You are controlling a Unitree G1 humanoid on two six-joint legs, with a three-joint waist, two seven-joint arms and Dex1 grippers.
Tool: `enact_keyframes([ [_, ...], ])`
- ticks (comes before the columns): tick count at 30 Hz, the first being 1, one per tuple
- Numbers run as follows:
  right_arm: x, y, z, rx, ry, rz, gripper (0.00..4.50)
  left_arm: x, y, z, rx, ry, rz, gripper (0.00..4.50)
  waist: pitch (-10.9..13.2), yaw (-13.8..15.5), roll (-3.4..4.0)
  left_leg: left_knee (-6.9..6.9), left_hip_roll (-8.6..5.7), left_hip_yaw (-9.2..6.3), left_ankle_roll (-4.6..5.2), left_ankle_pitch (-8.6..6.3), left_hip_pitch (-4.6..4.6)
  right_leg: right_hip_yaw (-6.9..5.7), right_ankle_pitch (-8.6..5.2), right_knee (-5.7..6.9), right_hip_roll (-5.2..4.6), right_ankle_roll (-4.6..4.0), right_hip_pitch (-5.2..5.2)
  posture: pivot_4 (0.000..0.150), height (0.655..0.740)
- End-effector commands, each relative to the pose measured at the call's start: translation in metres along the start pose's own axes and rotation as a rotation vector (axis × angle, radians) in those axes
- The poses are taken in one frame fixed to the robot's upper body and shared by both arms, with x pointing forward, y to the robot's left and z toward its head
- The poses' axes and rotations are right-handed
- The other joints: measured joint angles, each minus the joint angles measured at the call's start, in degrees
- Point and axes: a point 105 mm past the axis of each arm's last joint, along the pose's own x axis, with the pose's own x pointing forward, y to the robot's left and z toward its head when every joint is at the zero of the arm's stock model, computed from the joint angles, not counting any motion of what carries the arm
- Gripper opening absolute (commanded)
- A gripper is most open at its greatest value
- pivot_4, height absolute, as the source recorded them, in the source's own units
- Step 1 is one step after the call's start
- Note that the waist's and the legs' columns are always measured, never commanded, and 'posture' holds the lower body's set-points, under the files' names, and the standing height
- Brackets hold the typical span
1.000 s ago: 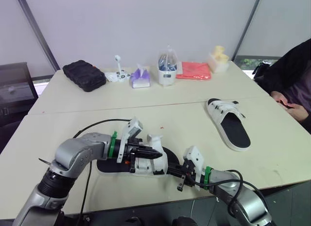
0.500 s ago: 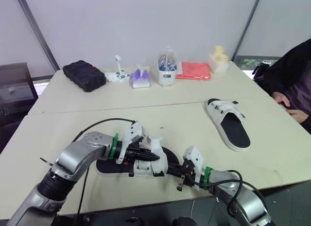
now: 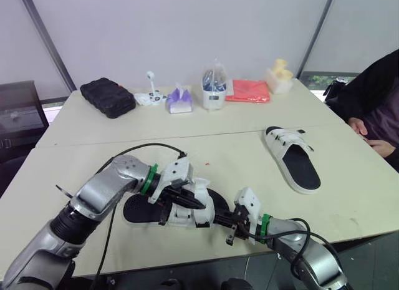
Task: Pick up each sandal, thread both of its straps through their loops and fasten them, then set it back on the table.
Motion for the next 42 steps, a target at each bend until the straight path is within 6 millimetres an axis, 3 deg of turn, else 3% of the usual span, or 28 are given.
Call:
enact_keyframes([
  [1, 0.002, 0.000, -0.018, 0.041, 0.061, -0.021, 0.00, 0.008, -0.004, -0.007, 0.037, 0.042, -0.038, 0.03, 0.0, 0.0, 0.00, 0.00, 0.00, 0.00, 0.00, 0.00, 0.00, 0.00, 0.00, 0.00, 0.00, 0.00, 0.00, 0.150, 0.7400],
  [7, 0.002, -0.001, -0.019, 0.045, 0.061, -0.026, 0.00, 0.013, -0.001, -0.009, 0.101, 0.069, -0.041, 0.03, 0.0, 0.0, -0.01, -0.01, 0.00, 0.00, 0.00, 0.00, 0.09, 0.00, 0.03, 0.04, 0.01, 0.06, 0.07, 0.150, 0.7400],
  [17, 0.003, -0.001, -0.019, 0.050, 0.059, -0.028, 0.00, 0.020, -0.005, 0.016, 0.113, -0.049, -0.077, 0.03, 0.0, 0.1, -0.01, 0.00, 0.00, 0.00, 0.01, 0.00, 0.23, -0.01, 0.03, 0.08, 0.02, 0.08, 0.21, 0.150, 0.7400],
  [22, 0.004, -0.001, -0.019, 0.056, 0.057, -0.030, 0.00, 0.022, -0.015, 0.005, 0.112, -0.009, -0.107, 0.03, 0.0, 0.0, -0.01, 0.01, 0.00, 0.00, 0.01, 0.00, 0.29, 0.01, 0.03, 0.09, 0.02, 0.09, 0.26, 0.150, 0.7400],
  [30, 0.004, -0.001, -0.021, 0.057, 0.059, -0.035, 0.00, 0.017, -0.014, -0.001, 0.054, -0.017, -0.050, 0.03, 0.0, 0.1, -0.01, 0.02, 0.00, 0.00, 0.01, 0.00, 0.33, 0.01, 0.02, 0.11, 0.02, 0.07, 0.29, 0.150, 0.7400],
  [33, 0.005, -0.001, -0.021, 0.058, 0.059, -0.033, 0.00, 0.009, -0.004, 0.012, -0.015, -0.116, 0.063, 0.89, 0.0, 0.0, 0.00, 0.01, 0.01, 0.00, 0.01, 0.00, 0.33, 0.01, 0.02, 0.11, 0.02, 0.07, 0.29, 0.150, 0.7400],
  [37, 0.003, -0.002, -0.023, 0.058, 0.063, -0.032, 0.00, -0.011, 0.002, 0.032, -0.133, -0.265, 0.207, 2.88, 0.0, 0.0, -0.02, 0.02, 0.02, -0.04, 0.01, 0.00, 0.33, -0.01, 0.03, 0.12, 0.03, 0.09, 0.29, 0.150, 0.7400],
  [40, 0.005, -0.004, -0.024, 0.056, 0.065, -0.028, 0.00, -0.030, -0.023, 0.036, -0.273, -0.335, 0.215, 2.88, 0.0, -0.4, 0.00, 0.00, 0.03, -0.01, 0.01, 0.00, 0.33, 0.01, 0.03, 0.12, 0.03, 0.11, 0.27, 0.150, 0.7400],
  [42, 0.006, -0.006, -0.024, 0.058, 0.060, -0.031, 0.00, -0.032, -0.045, 0.030, -0.354, -0.317, 0.185, 2.88, 0.0, -0.4, -0.02, -0.05, 0.07, -0.01, 0.01, 0.00, 0.33, 0.02, 0.02, 0.16, 0.06, 0.12, 0.21, 0.150, 0.7400],
])
